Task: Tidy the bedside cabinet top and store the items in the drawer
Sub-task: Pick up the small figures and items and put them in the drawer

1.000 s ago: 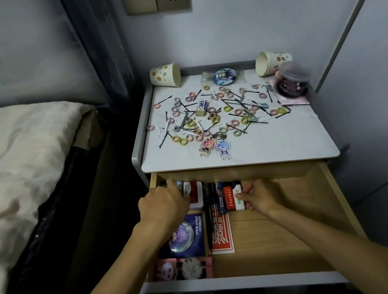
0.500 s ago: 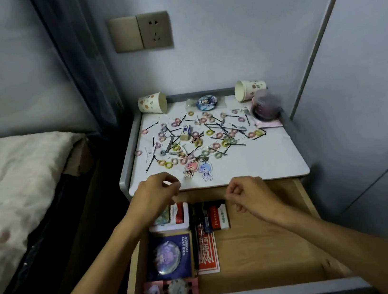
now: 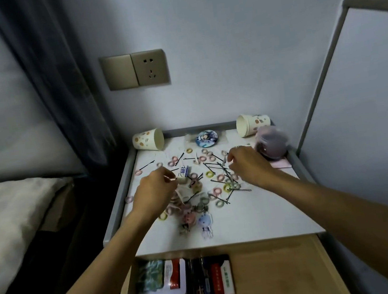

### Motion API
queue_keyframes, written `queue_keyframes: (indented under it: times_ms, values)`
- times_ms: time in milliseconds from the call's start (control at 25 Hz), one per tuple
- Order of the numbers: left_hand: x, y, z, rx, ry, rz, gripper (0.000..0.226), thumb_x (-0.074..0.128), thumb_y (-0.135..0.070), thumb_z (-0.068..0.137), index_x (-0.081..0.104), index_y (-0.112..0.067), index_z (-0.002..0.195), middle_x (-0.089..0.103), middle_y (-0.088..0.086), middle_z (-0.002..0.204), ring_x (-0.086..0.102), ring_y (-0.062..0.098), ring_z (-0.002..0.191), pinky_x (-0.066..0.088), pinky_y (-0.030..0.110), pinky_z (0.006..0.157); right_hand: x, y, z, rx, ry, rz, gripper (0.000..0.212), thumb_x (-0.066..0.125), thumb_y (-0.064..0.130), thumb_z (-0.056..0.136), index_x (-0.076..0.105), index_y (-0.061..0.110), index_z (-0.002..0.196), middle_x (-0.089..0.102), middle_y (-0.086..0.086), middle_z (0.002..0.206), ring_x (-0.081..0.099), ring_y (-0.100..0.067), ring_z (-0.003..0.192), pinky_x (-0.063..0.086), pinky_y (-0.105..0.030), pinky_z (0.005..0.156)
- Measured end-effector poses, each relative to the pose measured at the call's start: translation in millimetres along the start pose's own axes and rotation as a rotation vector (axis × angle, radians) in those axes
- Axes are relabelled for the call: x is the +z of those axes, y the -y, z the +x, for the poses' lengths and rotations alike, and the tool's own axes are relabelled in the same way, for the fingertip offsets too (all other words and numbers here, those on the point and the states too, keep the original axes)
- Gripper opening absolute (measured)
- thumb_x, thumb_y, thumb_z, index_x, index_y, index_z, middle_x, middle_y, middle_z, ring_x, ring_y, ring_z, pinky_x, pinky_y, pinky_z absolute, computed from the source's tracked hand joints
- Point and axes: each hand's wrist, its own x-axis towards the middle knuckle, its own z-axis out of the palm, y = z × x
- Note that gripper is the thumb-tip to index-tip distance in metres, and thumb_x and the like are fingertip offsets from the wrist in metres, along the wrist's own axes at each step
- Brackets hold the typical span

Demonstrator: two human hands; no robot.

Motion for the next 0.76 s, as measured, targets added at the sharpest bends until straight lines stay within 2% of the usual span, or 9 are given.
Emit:
queue_keyframes:
  times_ms: [120,280,400,480,560,640,720,760]
  values:
    - [11.3,11.4,26.6,0.046,-0.025,0.198,0.032,0.059,-0.022,0.09,0.061,-0.016,0.121,0.066,0.008,0.118,0.058,0.028,0.11,0.05,0.039,0.088,15.5,-3.4,17.4,-0.029,0.029,-0.09,0.017,0.061,0.018,0.09,0.067,0.014,0.106,0.066,-0.01,0.111,0.062,-0.029,0.1,0.053,-0.042,0.083]
    - [24.2,23.5,43.5,0.065,0.008,0.354,0.037,0.058,-0.023,0.09,0.055,-0.018,0.126,0.062,0.009,0.124,0.057,0.029,0.112,0.049,0.038,0.084,21.6,-7.0,24.2,-0.017,0.072,-0.082,0.015,0.056,0.014,0.092,0.067,0.016,0.103,0.069,-0.01,0.107,0.064,-0.03,0.098,0.053,-0.039,0.08]
    - [27.4,30.2,47.8,0.049,0.016,0.349,0.034,0.054,-0.019,0.09,0.057,-0.019,0.124,0.063,0.007,0.122,0.058,0.029,0.111,0.049,0.037,0.083,18.8,-6.2,25.6,-0.066,0.067,-0.169,0.019,0.052,0.0,0.089,0.057,0.012,0.103,0.062,-0.011,0.105,0.061,-0.033,0.097,0.048,-0.038,0.074]
    - [25.6,33.1,48.9,0.046,-0.027,0.303,0.031,0.053,-0.014,0.089,0.06,-0.019,0.119,0.066,0.007,0.117,0.057,0.03,0.111,0.05,0.038,0.084,14.9,-2.4,26.6,-0.088,0.021,-0.172,0.029,0.05,-0.01,0.082,0.052,0.011,0.102,0.055,-0.01,0.104,0.058,-0.032,0.096,0.046,-0.041,0.075]
    - [21.5,36.8,48.1,0.039,-0.074,0.246,0.027,0.054,-0.014,0.09,0.064,-0.02,0.114,0.069,0.006,0.111,0.059,0.029,0.109,0.052,0.039,0.083,14.1,4.9,27.7,-0.114,0.016,-0.125,0.036,0.048,-0.014,0.082,0.053,0.009,0.109,0.049,-0.009,0.108,0.055,-0.031,0.097,0.045,-0.041,0.078]
    - [15.1,44.3,46.4,0.031,-0.105,0.201,0.023,0.056,-0.014,0.09,0.067,-0.022,0.109,0.069,0.005,0.106,0.063,0.027,0.099,0.054,0.037,0.08,19.3,15.1,27.8,-0.152,0.084,-0.049,0.028,0.048,-0.008,0.089,0.054,0.008,0.111,0.047,-0.008,0.109,0.054,-0.029,0.1,0.046,-0.041,0.08]
    - [6.8,53.8,45.6,0.005,-0.136,0.148,0.023,0.058,-0.009,0.088,0.069,-0.021,0.106,0.07,0.002,0.102,0.064,0.021,0.088,0.052,0.03,0.074,25.9,26.4,26.8,-0.168,0.122,0.075,0.009,0.053,0.014,0.096,0.057,0.011,0.104,0.047,-0.003,0.105,0.053,-0.024,0.099,0.043,-0.035,0.078]
    - [1.9,59.0,45.3,-0.026,-0.15,0.115,0.024,0.058,-0.007,0.088,0.069,-0.02,0.105,0.07,0.001,0.101,0.064,0.02,0.086,0.05,0.028,0.071,28.7,33.0,27.2,-0.174,0.135,0.116,0.015,0.058,0.025,0.094,0.057,0.013,0.102,0.046,-0.001,0.104,0.052,-0.021,0.097,0.04,-0.032,0.076]
